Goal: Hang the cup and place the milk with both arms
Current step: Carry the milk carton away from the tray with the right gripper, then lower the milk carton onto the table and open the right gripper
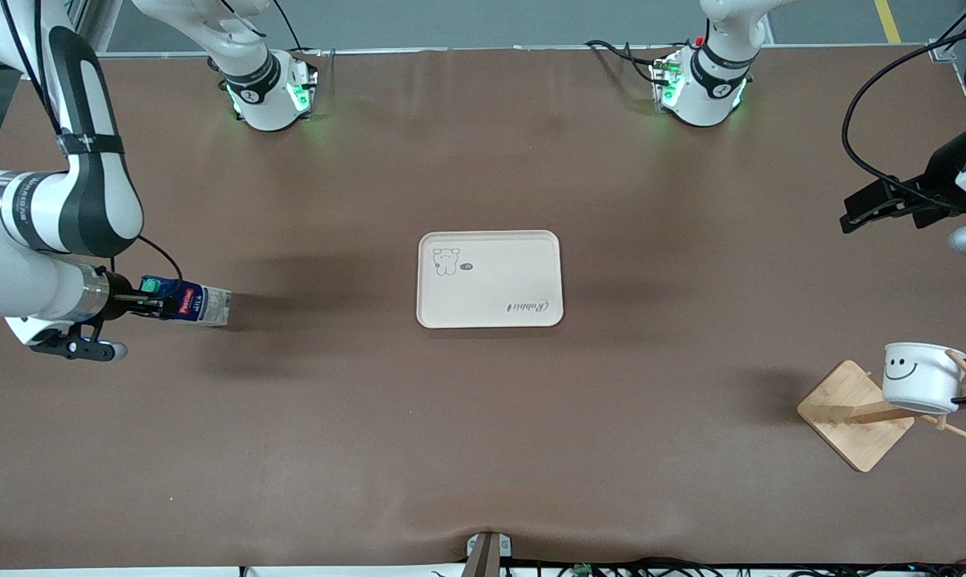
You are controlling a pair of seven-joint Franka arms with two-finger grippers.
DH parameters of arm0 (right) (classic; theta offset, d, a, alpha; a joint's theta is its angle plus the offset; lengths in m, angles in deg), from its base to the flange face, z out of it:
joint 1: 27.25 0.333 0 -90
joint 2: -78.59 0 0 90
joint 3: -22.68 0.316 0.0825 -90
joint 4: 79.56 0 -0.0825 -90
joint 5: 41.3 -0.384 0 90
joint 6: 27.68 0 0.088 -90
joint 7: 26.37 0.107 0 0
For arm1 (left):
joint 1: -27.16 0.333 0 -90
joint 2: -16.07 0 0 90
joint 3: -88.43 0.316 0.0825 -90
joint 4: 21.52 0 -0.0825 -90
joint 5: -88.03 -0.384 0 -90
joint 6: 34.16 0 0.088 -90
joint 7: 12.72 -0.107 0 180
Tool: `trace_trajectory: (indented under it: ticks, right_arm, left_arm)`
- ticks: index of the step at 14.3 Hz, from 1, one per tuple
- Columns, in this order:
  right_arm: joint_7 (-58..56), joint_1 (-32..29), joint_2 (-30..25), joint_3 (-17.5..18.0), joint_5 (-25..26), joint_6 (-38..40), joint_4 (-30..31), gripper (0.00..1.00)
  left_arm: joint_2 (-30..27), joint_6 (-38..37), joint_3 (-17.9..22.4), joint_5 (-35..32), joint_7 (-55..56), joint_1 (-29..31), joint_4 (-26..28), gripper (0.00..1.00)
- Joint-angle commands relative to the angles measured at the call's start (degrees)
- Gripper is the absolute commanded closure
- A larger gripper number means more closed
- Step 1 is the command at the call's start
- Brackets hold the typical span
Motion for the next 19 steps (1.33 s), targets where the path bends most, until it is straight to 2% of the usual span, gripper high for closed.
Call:
trace_trajectory:
  ticks: [1,3,6,9,10,13,14,16,19]
  right_arm:
    - [-1.81,-0.13,-3.55,-1.09,1.11,-3.65,6.19,1.00]
    - [-2.17,-0.13,-3.63,-1.45,1.11,-5.93,8.39,1.00]
    - [-2.25,-0.22,-3.99,-1.98,1.11,-8.92,11.03,1.00]
    - [-2.17,-0.22,-3.90,-2.06,1.11,-9.72,11.65,1.00]
    - [-2.17,-0.22,-3.90,-2.07,1.11,-9.55,11.56,0.95]
    - [-2.25,-0.04,-3.90,-1.98,1.11,-9.02,11.39,0.35]
    - [-2.25,-0.04,-3.90,-1.98,1.02,-8.93,11.39,0.20]
    - [-2.17,-0.04,-3.90,-1.98,1.02,-8.93,11.30,0.00]
    - [-2.17,-0.04,-3.81,-1.98,1.02,-8.40,11.39,0.00]
  left_arm:
    - [-2.08,-2.35,5.82,-0.89,-0.33,-5.50,0.46,0.00]
    - [-3.04,-3.76,9.51,-0.80,-1.64,-8.93,0.63,0.00]
    - [-4.98,-3.68,12.86,-0.71,-3.85,-12.88,2.39,0.00]
    - [-5.25,-3.68,12.87,-0.71,-3.85,-12.98,2.48,0.00]
    - [-5.16,-3.59,12.70,-0.71,-3.85,-12.90,2.48,0.00]
    - [-5.25,-3.59,11.73,-0.89,-3.41,-12.81,2.48,0.00]
    - [-5.25,-3.59,11.73,-0.89,-3.41,-12.89,2.48,0.00]
    - [-5.25,-3.59,11.64,-0.89,-3.76,-12.72,2.57,0.00]
    - [-7.17,-2.80,11.73,-0.98,-3.85,-12.54,4.58,0.00]
